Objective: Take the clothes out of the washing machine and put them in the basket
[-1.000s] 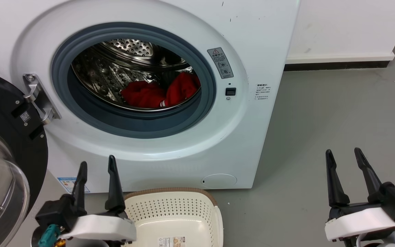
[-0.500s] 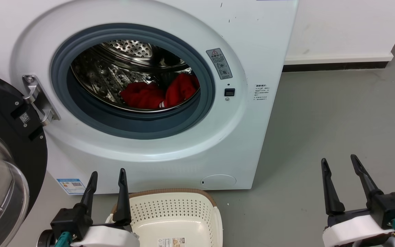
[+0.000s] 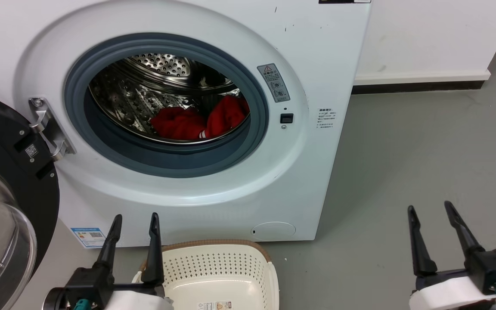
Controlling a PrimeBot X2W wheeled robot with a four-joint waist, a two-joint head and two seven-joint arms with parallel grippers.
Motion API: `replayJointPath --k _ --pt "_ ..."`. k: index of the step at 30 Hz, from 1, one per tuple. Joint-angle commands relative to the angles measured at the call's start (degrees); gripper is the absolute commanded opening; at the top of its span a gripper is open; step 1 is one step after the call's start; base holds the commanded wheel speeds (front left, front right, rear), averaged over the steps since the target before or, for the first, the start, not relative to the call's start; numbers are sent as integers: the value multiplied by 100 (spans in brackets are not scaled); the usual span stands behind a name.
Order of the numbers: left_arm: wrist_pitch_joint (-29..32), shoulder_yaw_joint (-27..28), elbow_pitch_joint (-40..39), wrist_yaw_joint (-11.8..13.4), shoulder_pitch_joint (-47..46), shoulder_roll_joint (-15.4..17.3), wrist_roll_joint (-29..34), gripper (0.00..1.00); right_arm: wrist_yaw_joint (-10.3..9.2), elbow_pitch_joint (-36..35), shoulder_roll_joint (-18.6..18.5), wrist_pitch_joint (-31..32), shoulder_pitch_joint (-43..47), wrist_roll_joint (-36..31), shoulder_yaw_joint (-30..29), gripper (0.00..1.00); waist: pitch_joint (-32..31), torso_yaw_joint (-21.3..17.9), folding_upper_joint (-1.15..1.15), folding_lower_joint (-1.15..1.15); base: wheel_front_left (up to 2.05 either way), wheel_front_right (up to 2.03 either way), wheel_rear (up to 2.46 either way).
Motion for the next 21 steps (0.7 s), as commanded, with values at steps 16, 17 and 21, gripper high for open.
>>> replayJointPath --k 16,17,21 --pt "-199 315 208 -674 218 -262 782 100 -4 294 -14 -203 5 22 -322 100 -7 -32 0 0 0 0 0" --pt "-214 335 215 -689 223 -270 813 100 -4 307 -14 -212 -2 24 -349 100 -5 -34 0 0 0 0 0" --pt "-220 448 227 -730 185 -296 754 100 -4 336 -12 -216 -37 -7 -364 100 4 -29 0 0 0 0 0"
